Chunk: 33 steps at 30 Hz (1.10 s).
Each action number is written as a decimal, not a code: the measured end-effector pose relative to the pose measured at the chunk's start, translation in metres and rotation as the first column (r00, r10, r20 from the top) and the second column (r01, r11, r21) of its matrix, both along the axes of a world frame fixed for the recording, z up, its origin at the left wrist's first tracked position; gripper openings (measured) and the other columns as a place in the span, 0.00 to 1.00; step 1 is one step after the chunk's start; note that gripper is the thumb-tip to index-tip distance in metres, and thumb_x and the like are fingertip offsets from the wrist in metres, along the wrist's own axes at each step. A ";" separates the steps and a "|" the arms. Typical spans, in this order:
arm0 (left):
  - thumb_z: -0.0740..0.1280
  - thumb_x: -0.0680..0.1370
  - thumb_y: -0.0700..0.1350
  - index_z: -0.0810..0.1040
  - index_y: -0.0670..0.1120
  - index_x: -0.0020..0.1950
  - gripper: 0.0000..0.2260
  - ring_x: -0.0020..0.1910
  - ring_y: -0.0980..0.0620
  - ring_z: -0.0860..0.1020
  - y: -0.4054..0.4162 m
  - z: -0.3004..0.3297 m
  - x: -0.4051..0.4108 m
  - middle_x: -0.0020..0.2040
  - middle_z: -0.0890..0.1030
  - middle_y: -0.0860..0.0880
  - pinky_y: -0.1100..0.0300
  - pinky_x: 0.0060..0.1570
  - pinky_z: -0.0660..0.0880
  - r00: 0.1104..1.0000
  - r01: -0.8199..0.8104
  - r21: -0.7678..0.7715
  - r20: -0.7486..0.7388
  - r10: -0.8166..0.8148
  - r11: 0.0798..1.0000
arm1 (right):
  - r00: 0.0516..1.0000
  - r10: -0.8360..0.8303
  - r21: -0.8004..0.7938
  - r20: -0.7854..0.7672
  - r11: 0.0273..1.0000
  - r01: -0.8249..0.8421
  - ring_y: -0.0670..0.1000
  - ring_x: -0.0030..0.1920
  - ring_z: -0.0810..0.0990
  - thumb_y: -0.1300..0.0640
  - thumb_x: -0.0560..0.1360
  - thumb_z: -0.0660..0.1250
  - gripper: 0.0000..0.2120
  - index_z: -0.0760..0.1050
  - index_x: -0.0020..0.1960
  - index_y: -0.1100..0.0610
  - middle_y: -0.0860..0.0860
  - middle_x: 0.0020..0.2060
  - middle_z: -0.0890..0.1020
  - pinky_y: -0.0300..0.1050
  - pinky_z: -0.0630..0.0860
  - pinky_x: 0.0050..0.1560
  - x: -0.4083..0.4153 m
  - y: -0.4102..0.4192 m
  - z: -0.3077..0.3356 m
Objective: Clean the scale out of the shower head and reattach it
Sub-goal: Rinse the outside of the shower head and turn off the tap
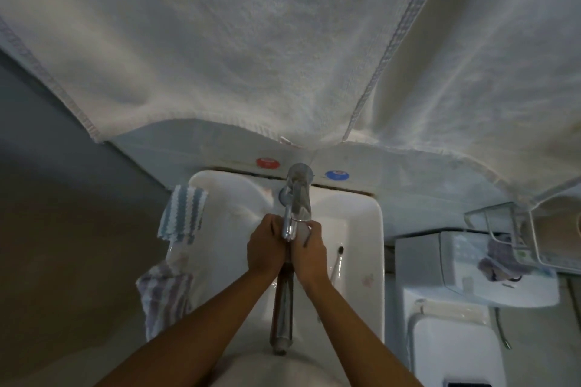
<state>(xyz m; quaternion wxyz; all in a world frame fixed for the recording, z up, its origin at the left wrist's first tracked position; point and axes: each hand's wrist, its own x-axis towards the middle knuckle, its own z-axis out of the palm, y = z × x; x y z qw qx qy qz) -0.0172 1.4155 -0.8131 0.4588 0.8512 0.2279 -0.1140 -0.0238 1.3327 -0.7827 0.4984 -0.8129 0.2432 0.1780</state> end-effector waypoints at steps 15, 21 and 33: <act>0.54 0.82 0.52 0.78 0.39 0.49 0.19 0.49 0.41 0.80 0.008 0.001 0.016 0.47 0.81 0.41 0.55 0.48 0.73 0.958 -0.141 0.027 -0.250 0.144 0.990 | 0.991 -0.040 0.080 0.127 0.996 0.030 0.46 0.44 0.80 0.54 0.79 0.63 0.05 0.75 0.53 0.54 0.46 0.42 0.80 0.44 0.79 0.48 -0.002 0.003 -0.015; 0.61 0.78 0.55 0.73 0.46 0.56 0.15 0.48 0.46 0.80 -0.005 0.010 -0.001 0.52 0.78 0.46 0.56 0.47 0.74 0.988 0.107 -0.003 -0.110 -0.107 0.994 | 0.993 -0.098 -0.104 0.072 0.989 0.105 0.51 0.37 0.79 0.56 0.79 0.60 0.14 0.71 0.35 0.48 0.47 0.33 0.79 0.46 0.77 0.43 0.017 0.001 -0.023; 0.55 0.81 0.55 0.77 0.42 0.45 0.20 0.41 0.47 0.76 0.001 0.009 0.008 0.41 0.78 0.46 0.57 0.42 0.68 0.959 -0.162 0.121 -0.216 0.185 0.979 | 0.996 -0.032 0.128 0.083 0.992 0.021 0.46 0.43 0.82 0.52 0.76 0.66 0.04 0.77 0.50 0.49 0.46 0.42 0.83 0.43 0.80 0.45 -0.004 -0.001 -0.031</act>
